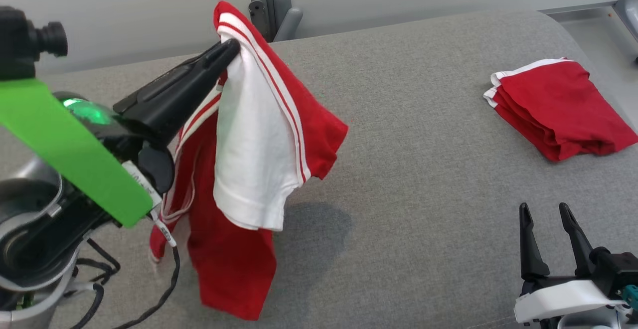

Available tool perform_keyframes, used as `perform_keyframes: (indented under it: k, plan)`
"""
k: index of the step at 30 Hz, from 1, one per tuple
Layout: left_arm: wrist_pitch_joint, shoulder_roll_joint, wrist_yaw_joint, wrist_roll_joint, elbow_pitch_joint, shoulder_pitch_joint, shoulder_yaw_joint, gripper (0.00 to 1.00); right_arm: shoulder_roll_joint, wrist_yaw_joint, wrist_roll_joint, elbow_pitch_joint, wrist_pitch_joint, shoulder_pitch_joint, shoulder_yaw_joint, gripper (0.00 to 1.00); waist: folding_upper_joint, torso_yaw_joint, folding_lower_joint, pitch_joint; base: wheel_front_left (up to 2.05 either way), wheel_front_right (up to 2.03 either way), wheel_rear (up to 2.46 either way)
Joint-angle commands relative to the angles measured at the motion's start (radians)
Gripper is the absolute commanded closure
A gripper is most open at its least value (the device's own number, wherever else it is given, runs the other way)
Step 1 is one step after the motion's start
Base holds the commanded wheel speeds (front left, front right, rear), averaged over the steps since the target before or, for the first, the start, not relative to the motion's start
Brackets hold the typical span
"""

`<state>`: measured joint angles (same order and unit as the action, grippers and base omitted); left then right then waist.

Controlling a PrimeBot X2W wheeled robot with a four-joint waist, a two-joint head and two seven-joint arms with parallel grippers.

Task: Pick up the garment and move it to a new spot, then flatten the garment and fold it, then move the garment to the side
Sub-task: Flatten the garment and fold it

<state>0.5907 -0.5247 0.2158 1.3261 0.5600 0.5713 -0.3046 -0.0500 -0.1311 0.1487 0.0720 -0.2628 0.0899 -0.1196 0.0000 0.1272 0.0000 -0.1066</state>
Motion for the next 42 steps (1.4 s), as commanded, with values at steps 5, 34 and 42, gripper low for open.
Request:
perform_keyframes:
  k: [5, 34, 42]
  plan:
    - [0.106, -0.013, -0.022, 0.001, -0.132, 0.085, -0.094, 1.0, -0.001, 0.001, 0.012, 0.008, -0.003, -0.018, 0.013, 0.0, 0.0, 0.017, 0.0, -0.011, 0.0, 0.0, 0.0]
    - [-0.311, 0.473, -0.236, -0.192, -1.119, 0.244, -0.604, 0.0, -0.002, 0.001, 0.056, 0.057, -0.003, -0.109, 0.089, 0.0, 0.0, 0.218, 0.0, -0.097, 0.0, 0.0, 0.0]
    - [-0.63, 0.441, -0.18, -0.422, -1.061, 0.253, -0.69, 0.0, -0.002, 0.001, 0.016, 0.004, -0.003, -0.072, 0.031, 0.0, 0.0, 0.145, 0.0, -0.064, 0.0, 0.0, 0.0]
